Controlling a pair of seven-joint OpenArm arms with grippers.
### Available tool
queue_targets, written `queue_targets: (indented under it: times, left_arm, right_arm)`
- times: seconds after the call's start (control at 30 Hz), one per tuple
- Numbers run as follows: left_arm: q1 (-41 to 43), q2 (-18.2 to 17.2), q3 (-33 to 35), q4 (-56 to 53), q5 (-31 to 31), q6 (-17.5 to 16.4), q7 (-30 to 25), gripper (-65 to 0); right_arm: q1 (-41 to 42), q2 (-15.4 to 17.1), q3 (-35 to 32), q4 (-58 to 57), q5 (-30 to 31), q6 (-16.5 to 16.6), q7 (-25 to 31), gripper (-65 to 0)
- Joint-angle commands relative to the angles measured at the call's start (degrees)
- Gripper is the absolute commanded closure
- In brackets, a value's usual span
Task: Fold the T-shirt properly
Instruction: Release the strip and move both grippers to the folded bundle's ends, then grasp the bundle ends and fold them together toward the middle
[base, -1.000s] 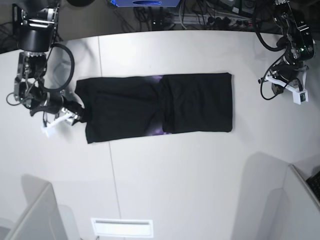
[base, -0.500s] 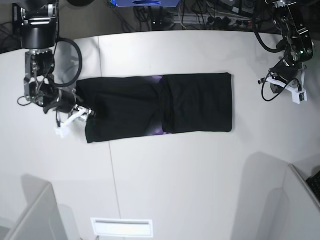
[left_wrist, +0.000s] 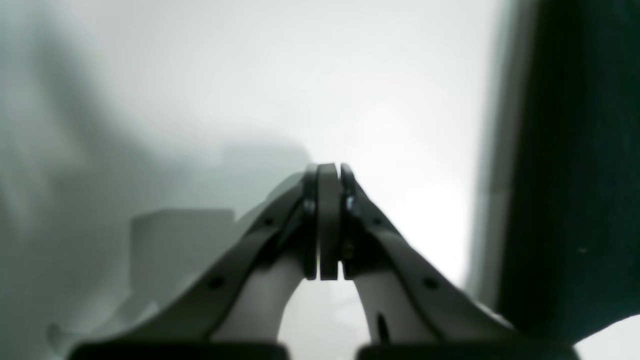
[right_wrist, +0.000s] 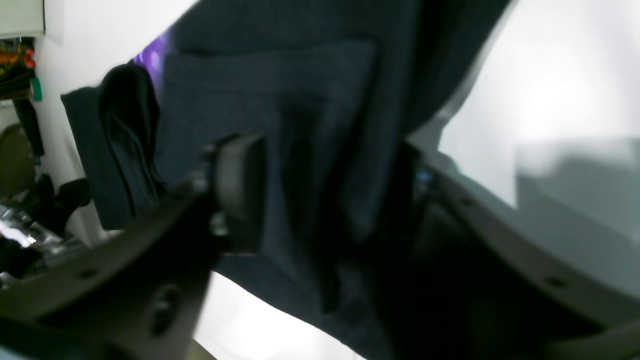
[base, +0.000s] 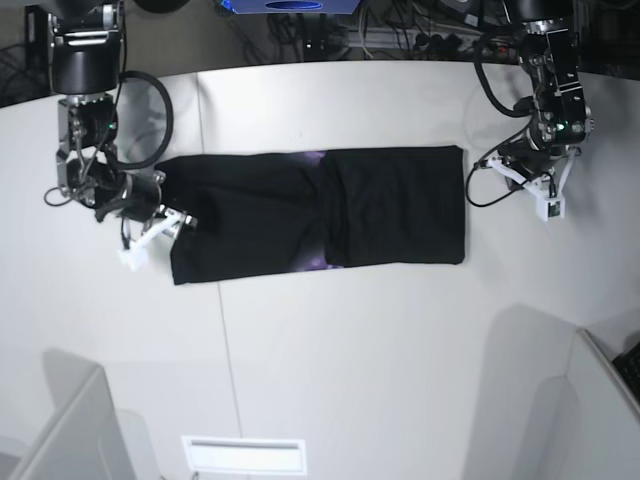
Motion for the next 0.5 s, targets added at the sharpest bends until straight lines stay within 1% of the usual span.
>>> queue_targets:
  times: [0.0,0.13,0.2,0.23,0.33,0.4,0.47]
  left_arm:
    - [-0.71,-0.70,-0.30,0.93,0.37,0.01,-1.07,0.0]
    - [-2.20,-0.08,1.72,0.14,0.46,0.01,-1.07,0.0]
    - [-3.08,-0.17,3.57,-0.57,0.46,0.01,-1.07,0.0]
    - [-3.43,-0.17,4.18,-1.18,0.46,0.01,-1.07,0.0]
    - [-4.75,-0.08,5.59,-3.29,0.46,0.01,-1.07,0.0]
    - [-5.45,-0.08,6.29,-4.79,0.46,0.01,-1.07,0.0]
    - [-6.25,-0.08,7.17,-5.93,0.46,0.01,-1.07,0.0]
  right_arm:
    - [-0.21,0.51,-0.28,-0.23,-2.11,-0.84,-2.38,-26.3]
    - [-0.04,0.68,-0.28,-0.23,-2.20,-0.93,-2.38,-15.2]
    - [0.23,0.77,0.16,-0.23,-3.34,-1.02,-2.38,-6.5]
    - [0.31,0.59,0.24,-0.23,-4.83,-1.02,-2.38,-0.8]
    - [1.19,0.24,0.07,-0.14,-10.20,-1.10,-2.29,0.0]
    - [1.46,-1.34,0.24,0.47,-13.63,-1.10,-2.29,0.0]
    - [1.63,-2.04,-0.02,2.41,-17.05,-1.10,-2.29,0.0]
